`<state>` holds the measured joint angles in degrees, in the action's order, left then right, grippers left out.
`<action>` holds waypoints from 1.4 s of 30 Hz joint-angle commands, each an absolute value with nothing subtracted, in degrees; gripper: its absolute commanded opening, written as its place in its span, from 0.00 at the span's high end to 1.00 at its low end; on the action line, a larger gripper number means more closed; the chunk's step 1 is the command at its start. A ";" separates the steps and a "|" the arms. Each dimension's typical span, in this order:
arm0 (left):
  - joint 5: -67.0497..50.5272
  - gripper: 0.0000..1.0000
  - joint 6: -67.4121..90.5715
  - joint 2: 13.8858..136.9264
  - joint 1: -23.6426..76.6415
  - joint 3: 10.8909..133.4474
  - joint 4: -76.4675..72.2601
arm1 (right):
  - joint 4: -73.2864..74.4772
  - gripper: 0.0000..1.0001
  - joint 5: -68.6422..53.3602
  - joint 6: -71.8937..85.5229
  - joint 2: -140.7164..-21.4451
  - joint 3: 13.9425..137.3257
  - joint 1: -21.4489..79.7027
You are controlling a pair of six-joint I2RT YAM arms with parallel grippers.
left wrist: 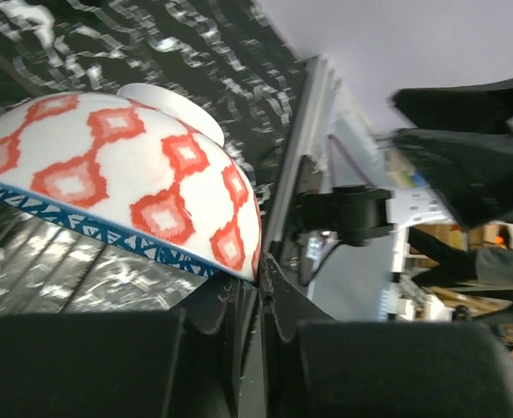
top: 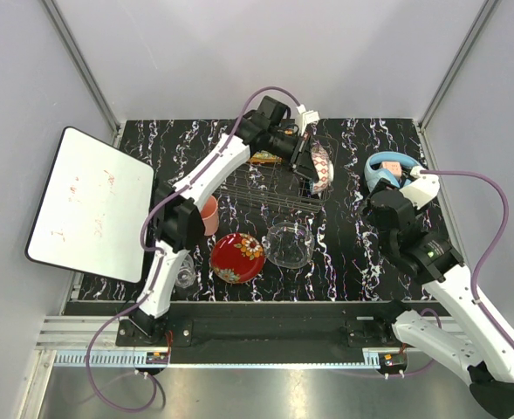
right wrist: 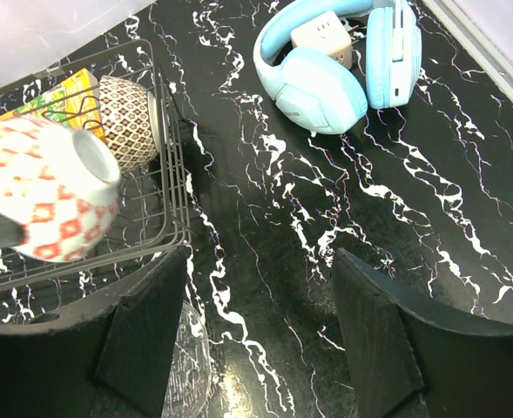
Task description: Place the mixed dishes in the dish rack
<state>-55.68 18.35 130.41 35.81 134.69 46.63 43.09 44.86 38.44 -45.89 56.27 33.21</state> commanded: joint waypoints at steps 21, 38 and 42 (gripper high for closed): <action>-42.54 1.00 0.35 135.26 39.37 136.85 54.31 | 42.19 0.28 44.91 40.43 -43.16 54.93 33.13; -41.48 0.79 -4.39 136.23 40.08 134.12 55.37 | 42.10 0.27 45.09 40.69 -43.33 54.40 33.13; -41.31 0.63 -5.62 136.14 39.38 133.33 55.37 | 42.01 0.27 45.35 40.52 -43.86 54.67 33.13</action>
<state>-40.69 -3.40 136.16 39.99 133.88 55.88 43.07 44.31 39.55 -43.42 54.59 33.21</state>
